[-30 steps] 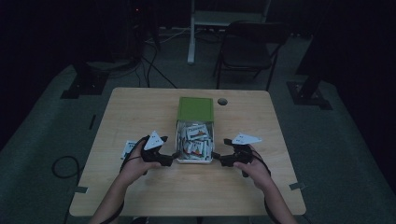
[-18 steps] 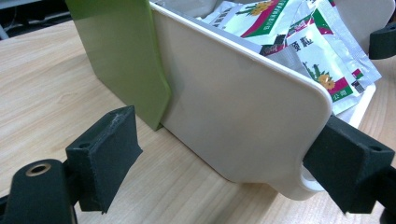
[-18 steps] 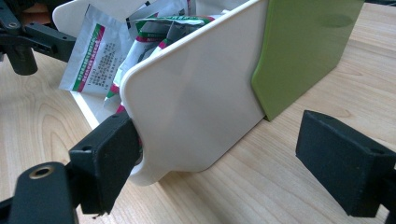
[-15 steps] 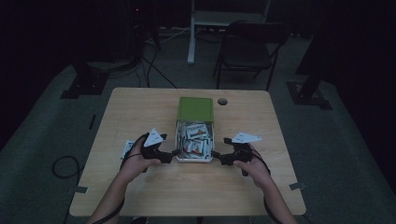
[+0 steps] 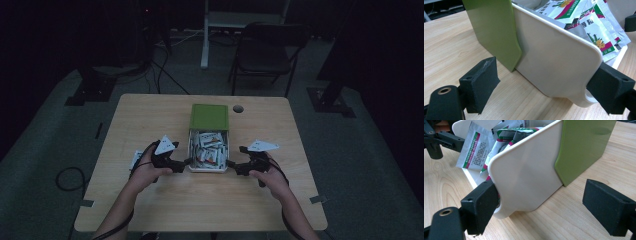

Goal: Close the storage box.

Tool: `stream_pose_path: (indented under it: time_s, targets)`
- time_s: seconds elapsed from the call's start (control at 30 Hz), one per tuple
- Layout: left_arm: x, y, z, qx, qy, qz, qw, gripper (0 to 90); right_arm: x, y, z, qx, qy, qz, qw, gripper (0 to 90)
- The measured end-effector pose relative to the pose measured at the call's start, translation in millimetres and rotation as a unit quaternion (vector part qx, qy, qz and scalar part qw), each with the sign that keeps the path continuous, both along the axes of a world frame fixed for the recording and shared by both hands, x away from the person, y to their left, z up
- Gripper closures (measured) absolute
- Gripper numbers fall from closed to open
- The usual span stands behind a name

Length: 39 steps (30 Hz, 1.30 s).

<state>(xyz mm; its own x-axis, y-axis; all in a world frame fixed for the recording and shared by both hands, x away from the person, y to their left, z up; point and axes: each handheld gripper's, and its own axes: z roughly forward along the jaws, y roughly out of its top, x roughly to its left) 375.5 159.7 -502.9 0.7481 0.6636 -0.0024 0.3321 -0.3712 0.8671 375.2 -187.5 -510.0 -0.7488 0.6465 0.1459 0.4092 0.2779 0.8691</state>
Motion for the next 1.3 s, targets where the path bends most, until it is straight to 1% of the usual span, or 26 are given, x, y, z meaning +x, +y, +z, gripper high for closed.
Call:
stream_pose_path:
  time_s: [0.17, 0.47, 0.73, 0.83, 1.2, 1.3]
  targets:
    - [3.2, 0.1, 0.2, 0.002, -0.001, 0.001, 1.0, 14.0, 1.8, 0.8, 0.4, -0.001, -0.001, -0.001, 1.0, 13.0]
    - [7.7, -0.5, -0.3, 0.0, 0.0, 0.002, 1.0, 14.0, 5.2, 0.5, 0.8, -0.002, 0.002, -0.005, 1.0, 13.0]
    - [12.2, -0.6, -3.1, -0.013, 0.005, 0.006, 0.9999, 13.3, 9.0, -0.1, 0.6, -0.002, 0.004, -0.012, 0.9999, 12.9]
    - [14.5, -1.6, -3.2, -0.012, 0.004, 0.009, 0.9999, 13.0, 11.7, -0.5, 1.4, -0.005, 0.002, -0.015, 0.9999, 12.9]
    - [21.1, -3.0, -2.9, -0.009, 0.0, 0.016, 0.9998, 12.8, 17.8, -0.2, 0.7, -0.002, 0.002, -0.025, 0.9997, 12.7]
    - [22.7, -3.1, -2.6, -0.015, -0.002, 0.02, 0.9997, 12.8, 20.4, 0.0, 1.6, -0.002, 0.0, -0.029, 0.9996, 12.7]
